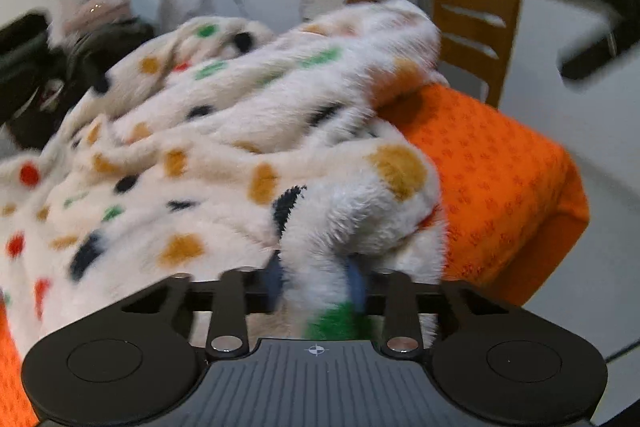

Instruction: Fold clothes

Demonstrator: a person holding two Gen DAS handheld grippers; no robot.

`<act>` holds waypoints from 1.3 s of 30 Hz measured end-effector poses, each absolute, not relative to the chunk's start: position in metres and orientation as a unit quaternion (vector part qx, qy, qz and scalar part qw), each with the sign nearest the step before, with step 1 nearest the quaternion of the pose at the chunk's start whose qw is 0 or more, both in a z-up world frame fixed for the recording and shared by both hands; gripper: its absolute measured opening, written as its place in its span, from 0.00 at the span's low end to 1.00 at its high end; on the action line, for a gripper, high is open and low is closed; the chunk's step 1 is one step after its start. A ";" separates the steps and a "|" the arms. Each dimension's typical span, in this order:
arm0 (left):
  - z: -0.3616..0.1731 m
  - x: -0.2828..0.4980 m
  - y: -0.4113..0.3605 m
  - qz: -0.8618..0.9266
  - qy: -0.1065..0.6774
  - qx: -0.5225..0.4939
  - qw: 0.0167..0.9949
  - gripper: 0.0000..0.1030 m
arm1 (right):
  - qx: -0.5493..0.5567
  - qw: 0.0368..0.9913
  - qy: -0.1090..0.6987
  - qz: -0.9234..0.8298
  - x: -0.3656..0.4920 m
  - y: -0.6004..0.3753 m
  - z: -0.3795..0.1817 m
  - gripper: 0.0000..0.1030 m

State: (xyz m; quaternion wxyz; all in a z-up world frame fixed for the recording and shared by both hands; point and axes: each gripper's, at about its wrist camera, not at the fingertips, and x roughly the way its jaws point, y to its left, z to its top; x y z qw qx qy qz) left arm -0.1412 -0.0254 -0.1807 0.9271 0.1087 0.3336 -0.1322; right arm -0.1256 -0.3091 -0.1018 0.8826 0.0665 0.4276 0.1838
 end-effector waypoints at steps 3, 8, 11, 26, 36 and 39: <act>-0.162 -0.151 0.005 -0.098 0.325 0.074 0.938 0.22 | 0.073 0.881 0.430 0.184 -0.125 -0.311 -0.107 0.77; -0.134 -0.167 0.061 -0.003 0.314 0.023 0.949 0.10 | 0.078 0.877 0.432 0.196 -0.117 -0.305 -0.112 0.77; -0.125 -0.174 0.092 0.080 0.314 0.006 0.946 0.09 | 0.079 0.875 0.433 0.204 -0.111 -0.300 -0.115 0.76; -0.110 -0.198 0.130 0.189 0.309 -0.010 0.932 0.69 | 0.072 0.870 0.436 0.219 -0.100 -0.292 -0.117 0.77; -0.117 -0.173 0.030 -0.007 0.305 0.028 0.952 0.72 | 0.073 0.878 0.431 0.195 -0.113 -0.308 -0.113 0.77; -0.122 -0.165 0.008 -0.042 0.306 0.030 0.951 0.74 | 0.077 0.880 0.431 0.183 -0.119 -0.316 -0.113 0.77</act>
